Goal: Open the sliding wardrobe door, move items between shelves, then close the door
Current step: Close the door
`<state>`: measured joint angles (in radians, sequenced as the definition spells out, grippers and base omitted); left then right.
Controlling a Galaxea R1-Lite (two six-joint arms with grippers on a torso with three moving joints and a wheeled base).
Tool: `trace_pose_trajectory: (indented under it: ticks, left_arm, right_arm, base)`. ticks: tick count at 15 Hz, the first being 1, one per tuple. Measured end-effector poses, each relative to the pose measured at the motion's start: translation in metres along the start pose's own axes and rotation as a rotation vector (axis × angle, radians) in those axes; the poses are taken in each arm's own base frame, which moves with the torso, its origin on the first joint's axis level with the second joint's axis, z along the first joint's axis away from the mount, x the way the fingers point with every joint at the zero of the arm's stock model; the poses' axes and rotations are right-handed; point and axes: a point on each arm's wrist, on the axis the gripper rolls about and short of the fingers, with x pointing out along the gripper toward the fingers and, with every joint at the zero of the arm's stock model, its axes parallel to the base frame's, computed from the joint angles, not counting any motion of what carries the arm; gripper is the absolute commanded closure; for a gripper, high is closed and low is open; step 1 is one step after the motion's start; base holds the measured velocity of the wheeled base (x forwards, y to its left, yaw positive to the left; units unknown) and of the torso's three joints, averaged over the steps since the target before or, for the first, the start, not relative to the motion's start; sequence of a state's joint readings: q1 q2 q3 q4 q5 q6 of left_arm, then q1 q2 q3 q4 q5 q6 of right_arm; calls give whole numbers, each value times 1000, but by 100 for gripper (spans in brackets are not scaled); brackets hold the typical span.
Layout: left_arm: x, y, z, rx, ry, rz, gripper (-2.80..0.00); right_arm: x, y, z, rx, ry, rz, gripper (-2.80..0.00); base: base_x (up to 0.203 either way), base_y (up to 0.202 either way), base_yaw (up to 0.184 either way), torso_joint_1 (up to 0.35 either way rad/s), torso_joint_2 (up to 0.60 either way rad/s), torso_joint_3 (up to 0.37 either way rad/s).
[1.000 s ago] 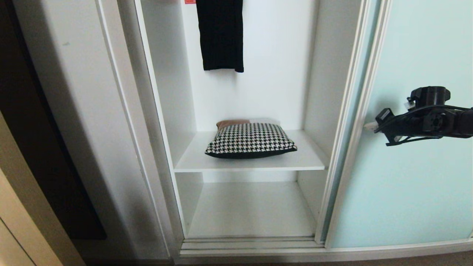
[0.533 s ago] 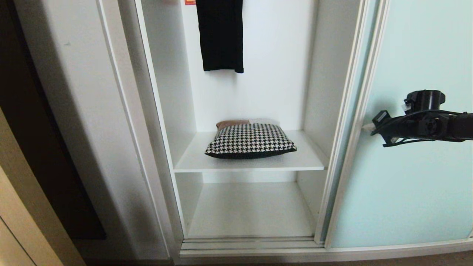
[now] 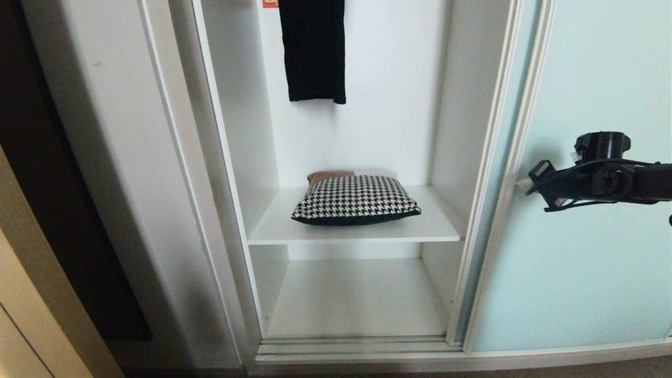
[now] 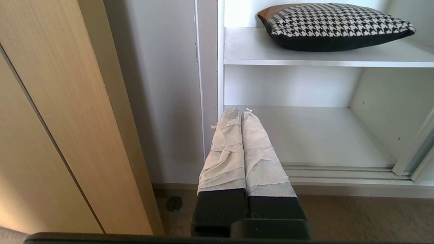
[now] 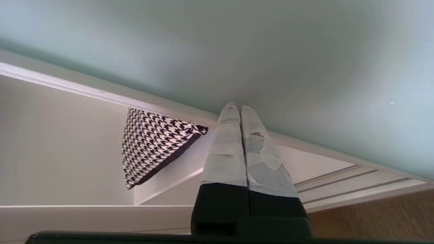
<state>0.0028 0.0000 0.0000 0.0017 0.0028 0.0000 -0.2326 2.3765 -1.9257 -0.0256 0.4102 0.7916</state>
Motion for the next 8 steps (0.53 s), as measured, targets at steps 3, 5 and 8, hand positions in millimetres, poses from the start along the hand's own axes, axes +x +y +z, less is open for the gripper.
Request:
trace_pose_trajectory:
  ticks: [3,5,8]
  left_arm:
    - [0,0,0,0,0,0,0]
    - [0,0,0,0,0,0,0]
    - [0,0,0,0,0,0,0]
  right_arm:
    - [0,9,-7,-6,21,6,0]
    - [1,17,-13,-9,40,12,0]
    - [5,30,-26,-24,55,15,0]
  base:
    - [0,0,0,0,0,0]
    - [0,0,0,0,0,0]
    - [0,0,0,0,0,0]
